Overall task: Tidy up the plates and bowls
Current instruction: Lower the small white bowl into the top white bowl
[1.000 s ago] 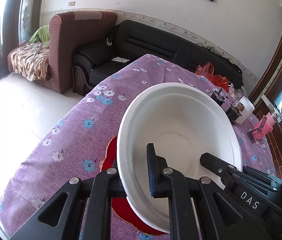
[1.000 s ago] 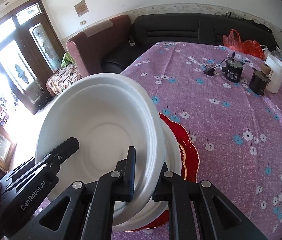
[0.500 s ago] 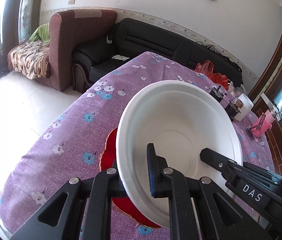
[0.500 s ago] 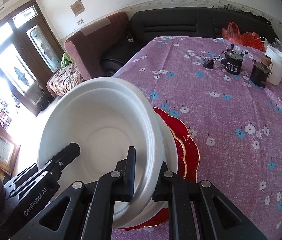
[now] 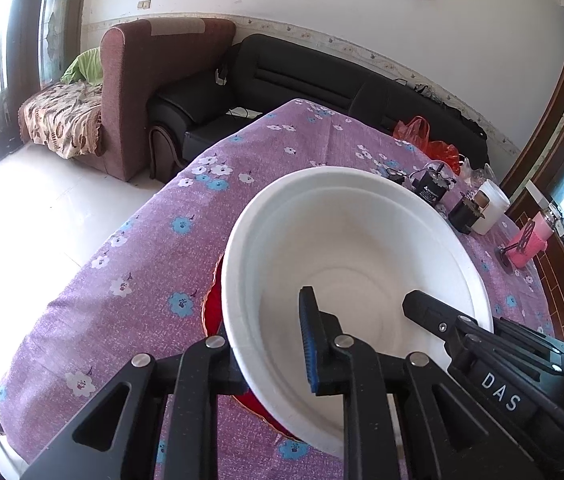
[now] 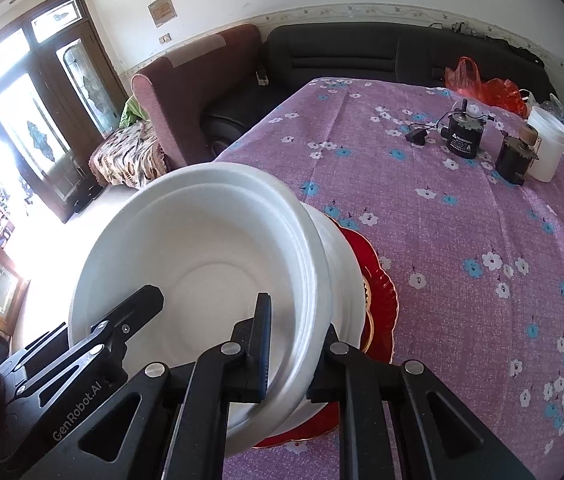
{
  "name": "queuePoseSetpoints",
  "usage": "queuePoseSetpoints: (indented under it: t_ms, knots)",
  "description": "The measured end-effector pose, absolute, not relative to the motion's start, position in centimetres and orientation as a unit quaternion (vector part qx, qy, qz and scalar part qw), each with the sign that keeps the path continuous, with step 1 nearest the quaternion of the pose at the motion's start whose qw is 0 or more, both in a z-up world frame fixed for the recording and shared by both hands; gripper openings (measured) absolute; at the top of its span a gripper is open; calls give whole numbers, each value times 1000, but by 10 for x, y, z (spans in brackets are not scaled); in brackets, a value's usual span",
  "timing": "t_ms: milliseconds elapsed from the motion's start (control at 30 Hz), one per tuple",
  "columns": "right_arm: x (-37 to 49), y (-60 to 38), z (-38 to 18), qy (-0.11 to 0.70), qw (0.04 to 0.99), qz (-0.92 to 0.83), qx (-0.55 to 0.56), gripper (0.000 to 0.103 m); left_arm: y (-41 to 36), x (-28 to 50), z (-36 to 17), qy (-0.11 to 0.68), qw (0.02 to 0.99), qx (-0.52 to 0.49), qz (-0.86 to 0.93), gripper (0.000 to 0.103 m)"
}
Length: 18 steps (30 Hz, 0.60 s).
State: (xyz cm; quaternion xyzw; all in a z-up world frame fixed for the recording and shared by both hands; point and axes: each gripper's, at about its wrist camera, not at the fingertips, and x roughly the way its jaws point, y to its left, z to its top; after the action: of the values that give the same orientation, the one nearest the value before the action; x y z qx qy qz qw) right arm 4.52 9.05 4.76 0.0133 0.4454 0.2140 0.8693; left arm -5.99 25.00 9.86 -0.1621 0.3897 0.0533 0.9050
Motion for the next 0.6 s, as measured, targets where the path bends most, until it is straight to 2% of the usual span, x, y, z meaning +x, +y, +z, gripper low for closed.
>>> queuePoseSetpoints:
  t_ms: [600]
  knots:
    - [53,90,39,444,874,197,5,15,252,-46,83,402,899,-163,64,18]
